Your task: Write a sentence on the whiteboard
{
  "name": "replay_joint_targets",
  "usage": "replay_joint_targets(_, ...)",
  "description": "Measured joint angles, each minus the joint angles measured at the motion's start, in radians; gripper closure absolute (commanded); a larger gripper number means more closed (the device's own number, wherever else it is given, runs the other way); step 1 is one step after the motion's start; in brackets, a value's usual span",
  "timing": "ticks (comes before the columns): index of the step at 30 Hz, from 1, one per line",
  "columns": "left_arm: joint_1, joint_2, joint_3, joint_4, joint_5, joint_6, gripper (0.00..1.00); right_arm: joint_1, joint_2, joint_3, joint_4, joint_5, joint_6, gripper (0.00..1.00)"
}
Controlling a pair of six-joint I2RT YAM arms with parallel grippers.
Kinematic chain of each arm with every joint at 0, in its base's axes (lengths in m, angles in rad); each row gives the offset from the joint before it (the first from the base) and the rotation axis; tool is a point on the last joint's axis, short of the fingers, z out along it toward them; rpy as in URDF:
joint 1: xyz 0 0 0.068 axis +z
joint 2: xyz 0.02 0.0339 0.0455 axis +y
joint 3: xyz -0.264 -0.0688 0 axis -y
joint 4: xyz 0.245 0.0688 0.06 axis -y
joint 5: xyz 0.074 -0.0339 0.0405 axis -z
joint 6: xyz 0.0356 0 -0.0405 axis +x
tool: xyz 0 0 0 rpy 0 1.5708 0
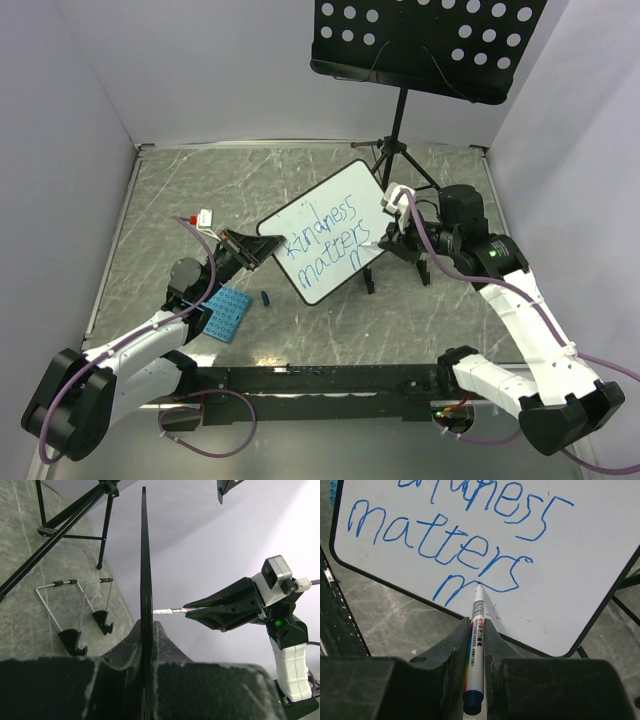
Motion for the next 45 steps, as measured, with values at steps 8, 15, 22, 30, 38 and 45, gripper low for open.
replay_joint_targets(8, 0.0, -0.005, 0.0, 0.003, 0.001, -0.003, 0.99, -0.017, -0.043, -0.008, -0.044, -0.004, -0.027, 1.0)
replay_joint_targets(15, 0.002, -0.005, 0.0, 0.005, 0.008, -0.003, 0.99, -0.019, -0.079, -0.032, -0.095, -0.016, -0.043, 1.0)
replay_joint_targets(22, 0.002, -0.005, 0.0, 0.005, 0.008, -0.003, 0.99, -0.021, -0.082, -0.034, -0.105, -0.025, -0.049, 1.0)
replay_joint_targets(30, 0.002, -0.005, 0.0, 0.013, 0.016, -0.006, 0.99, -0.059, -0.081, -0.001, -0.093, -0.06, -0.023, 1.0)
replay_joint_targets(38, 0.002, -0.005, 0.0, 0.024, 0.019, -0.008, 0.99, -0.125, -0.071, 0.035, -0.037, -0.106, 0.005, 1.0)
replay_joint_targets(45, 0.002, -0.005, 0.0, 0.026, 0.024, -0.011, 0.99, -0.139, -0.046, 0.035, -0.033, -0.128, 0.009, 1.0)
